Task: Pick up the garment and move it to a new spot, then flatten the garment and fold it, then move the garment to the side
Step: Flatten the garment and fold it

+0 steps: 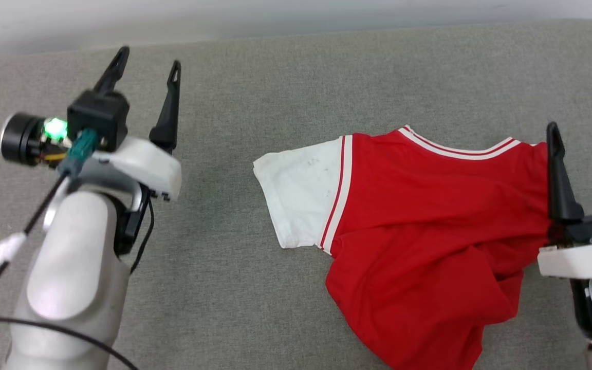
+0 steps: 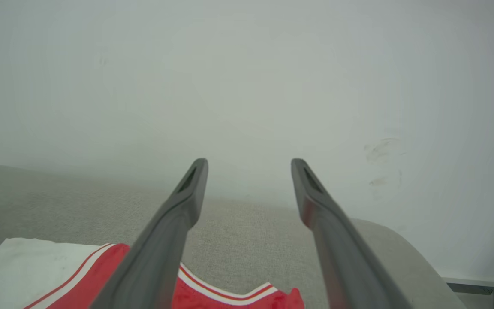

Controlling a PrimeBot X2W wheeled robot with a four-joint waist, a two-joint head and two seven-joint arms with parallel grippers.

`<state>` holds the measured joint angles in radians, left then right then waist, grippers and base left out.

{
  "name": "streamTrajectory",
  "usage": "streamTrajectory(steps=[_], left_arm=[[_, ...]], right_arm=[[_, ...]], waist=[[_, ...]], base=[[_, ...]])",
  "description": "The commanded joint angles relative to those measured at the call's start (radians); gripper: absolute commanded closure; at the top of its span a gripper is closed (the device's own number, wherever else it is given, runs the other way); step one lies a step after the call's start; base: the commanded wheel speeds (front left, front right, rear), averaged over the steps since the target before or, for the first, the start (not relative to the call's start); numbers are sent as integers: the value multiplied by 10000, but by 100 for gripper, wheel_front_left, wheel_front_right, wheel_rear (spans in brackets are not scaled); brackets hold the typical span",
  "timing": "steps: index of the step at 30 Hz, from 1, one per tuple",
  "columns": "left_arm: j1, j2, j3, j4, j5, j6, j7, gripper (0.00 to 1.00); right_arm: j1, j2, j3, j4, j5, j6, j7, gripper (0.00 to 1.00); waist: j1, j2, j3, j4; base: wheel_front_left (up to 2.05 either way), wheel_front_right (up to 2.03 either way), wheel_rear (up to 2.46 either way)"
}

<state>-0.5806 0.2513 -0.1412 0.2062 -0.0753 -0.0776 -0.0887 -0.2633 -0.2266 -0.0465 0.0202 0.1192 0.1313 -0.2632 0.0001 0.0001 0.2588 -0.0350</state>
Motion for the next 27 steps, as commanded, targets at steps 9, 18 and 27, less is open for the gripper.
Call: streamTrajectory(steps=[9,18,27], left_arm=[[-2486,707,-2188,1088,-1557,-508,3028,0],[-5017,2295,-6309,905,-5700,-510,7396,0],[-6612,3141,-9200,727,-7907,-512,10017,0]], right_arm=[[1249,973,-302,-1496,-579,-9,-19,0],[1443,1349,-160,-2101,-791,-9,-18,0],[984,1475,160,-2146,-858,-9,-19,0]], waist=[[-1,-1,594,-287],[-1,-1,1240,-619],[-1,-1,1907,-1095]], base=[[0,0,0],[0,0,0],[0,0,0]])
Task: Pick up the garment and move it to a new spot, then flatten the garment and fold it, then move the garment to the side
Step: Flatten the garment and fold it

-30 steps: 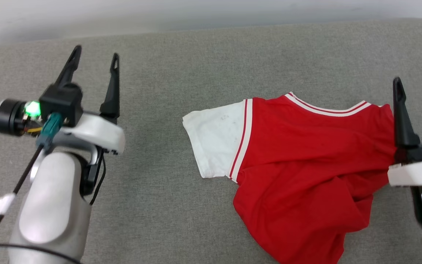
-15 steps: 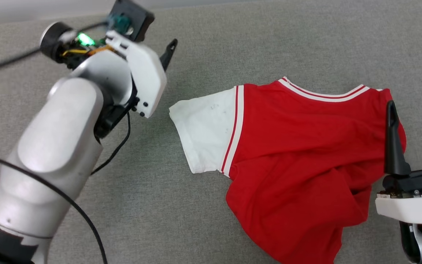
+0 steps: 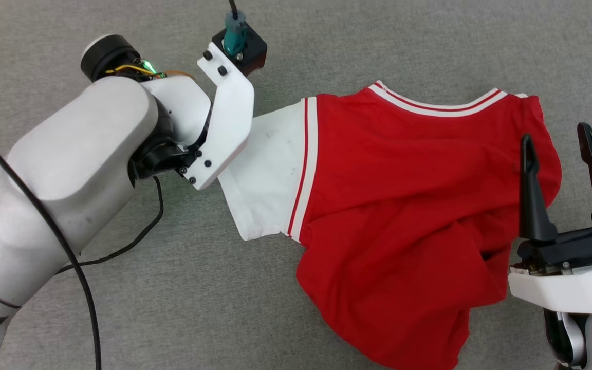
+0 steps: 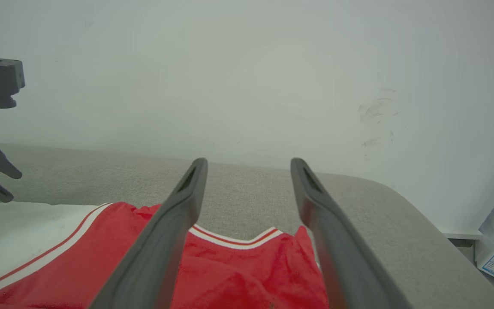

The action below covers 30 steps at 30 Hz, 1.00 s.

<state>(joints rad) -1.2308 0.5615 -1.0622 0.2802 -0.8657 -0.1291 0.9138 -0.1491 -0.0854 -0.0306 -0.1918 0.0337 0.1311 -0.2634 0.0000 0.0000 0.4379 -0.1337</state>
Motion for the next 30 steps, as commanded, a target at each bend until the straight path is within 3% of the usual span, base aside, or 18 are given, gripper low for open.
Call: streamTrajectory(steps=[1,5,9,10,11,19,30], left_arm=[[-225,62,-239,16,-142,4,112,0],[-473,295,-1461,266,-408,3,633,0],[-335,469,-2093,314,-508,3,765,0],[-278,481,-2168,271,-546,3,717,60],[-213,480,-2200,274,-639,3,589,100],[-541,840,-2171,405,-969,2,-654,100],[562,2616,-2171,1141,-1628,4,-1459,100]], right_arm=[[-216,66,23,-12,4,-7,-17,0],[-346,101,157,63,-29,-7,-17,0],[-412,115,243,146,-33,-7,-17,0],[-436,121,257,171,-35,-7,-17,0],[-459,122,269,199,-45,-7,-17,0],[-203,-71,265,472,-155,-7,-17,0],[271,-143,52,689,-157,-7,-17,0]], waist=[[0,0,183,-149],[0,0,375,-289],[0,0,446,-356],[0,0,440,-355],[0,0,415,-337],[0,0,-216,75],[0,0,-885,645]], base=[[0,0,0],[0,0,0],[0,0,0],[0,0,0],[0,0,0],[0,0,0],[0,0,0]])
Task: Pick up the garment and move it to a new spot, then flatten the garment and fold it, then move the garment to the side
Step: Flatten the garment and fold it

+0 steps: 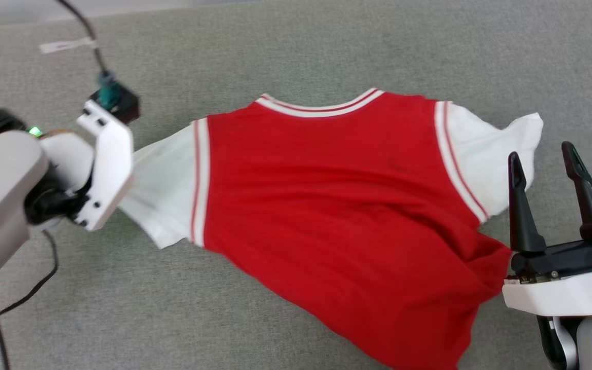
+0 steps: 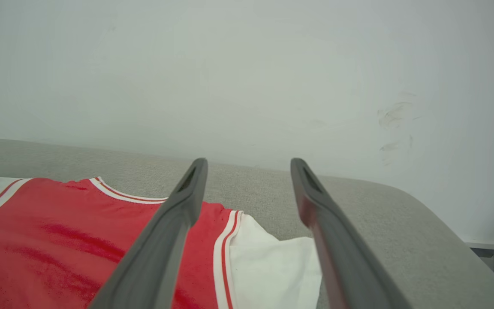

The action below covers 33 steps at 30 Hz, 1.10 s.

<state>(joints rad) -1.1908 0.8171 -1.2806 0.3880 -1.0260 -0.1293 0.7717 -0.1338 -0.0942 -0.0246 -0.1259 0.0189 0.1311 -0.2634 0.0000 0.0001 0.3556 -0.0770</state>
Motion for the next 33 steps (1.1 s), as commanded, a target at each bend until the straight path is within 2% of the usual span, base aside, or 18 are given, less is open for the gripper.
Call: streamTrajectory(steps=[1,6,9,10,11,17,24,33], left_arm=[[272,180,14,186,-52,12,-100,100],[730,530,10,538,43,148,-232,100],[922,476,101,638,-119,251,-494,100],[948,434,126,652,-89,284,-633,24],[963,370,174,687,-87,366,-777,0],[437,383,324,601,14,329,-841,0],[-245,757,515,215,-366,256,60,0],[180,895,563,123,-866,596,511,0]], right_arm=[[124,-63,-3,48,-17,-7,-17,0],[120,-143,-17,130,-11,-7,-17,0],[111,-160,-18,198,-26,-7,-17,0],[123,-165,-21,228,-28,-7,-17,0],[139,-168,-20,251,-27,-7,-17,0],[171,-175,-51,363,-47,-7,-18,0],[125,-103,66,291,-61,-7,-18,0],[-151,-170,217,238,-71,-7,-18,0]], waist=[[0,-1,-80,101],[0,-1,-115,180],[0,-1,-156,224],[0,-1,-180,244],[0,-1,-210,265],[0,-1,-426,372],[0,-1,-331,326],[0,-1,178,26]], base=[[0,0,0],[0,0,0],[0,0,0],[0,0,0],[0,0,0],[0,0,0],[0,0,0],[0,0,0]])
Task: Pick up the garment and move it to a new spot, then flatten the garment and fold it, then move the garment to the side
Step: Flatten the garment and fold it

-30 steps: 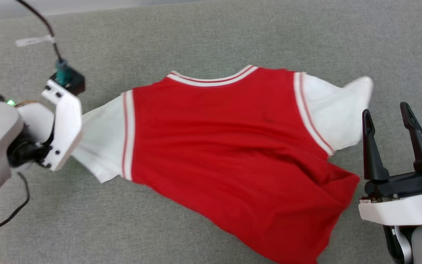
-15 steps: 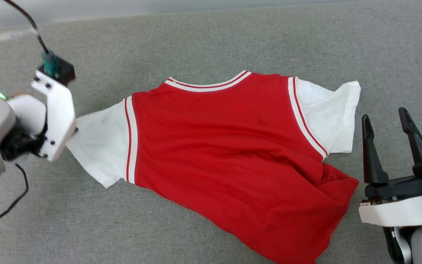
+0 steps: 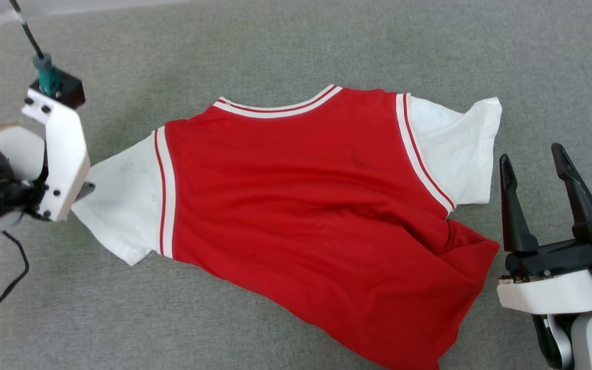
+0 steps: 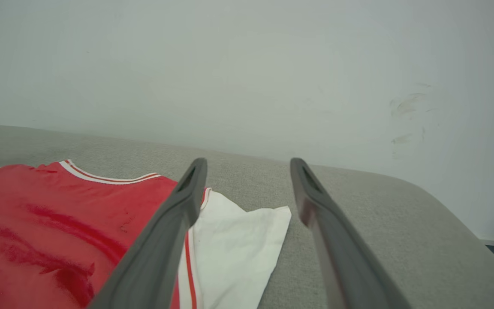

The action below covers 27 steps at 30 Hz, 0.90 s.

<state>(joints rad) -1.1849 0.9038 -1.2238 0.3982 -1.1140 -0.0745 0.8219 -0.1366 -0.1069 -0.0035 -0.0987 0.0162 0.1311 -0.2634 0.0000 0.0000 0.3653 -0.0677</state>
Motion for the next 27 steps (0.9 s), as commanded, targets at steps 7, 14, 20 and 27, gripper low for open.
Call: streamTrajectory(steps=[7,14,20,27], left_arm=[[878,-115,-103,293,-269,212,-245,0],[1313,-378,-235,511,-199,34,-590,100],[836,-7,283,219,-3,-22,-1646,100],[701,352,449,-898,407,-7,-2384,100]], right_arm=[[-395,-90,47,-31,-68,-7,-18,0],[-694,-135,-53,94,-147,-7,-18,0],[-1204,-691,-371,5,-366,-7,-18,0],[-2135,-2050,-363,325,-336,-7,538,0]], waist=[[0,0,458,-261],[0,0,361,-163],[0,0,-13,32],[0,0,-468,353]], base=[[0,0,0],[0,0,0],[0,0,0],[0,0,0]])
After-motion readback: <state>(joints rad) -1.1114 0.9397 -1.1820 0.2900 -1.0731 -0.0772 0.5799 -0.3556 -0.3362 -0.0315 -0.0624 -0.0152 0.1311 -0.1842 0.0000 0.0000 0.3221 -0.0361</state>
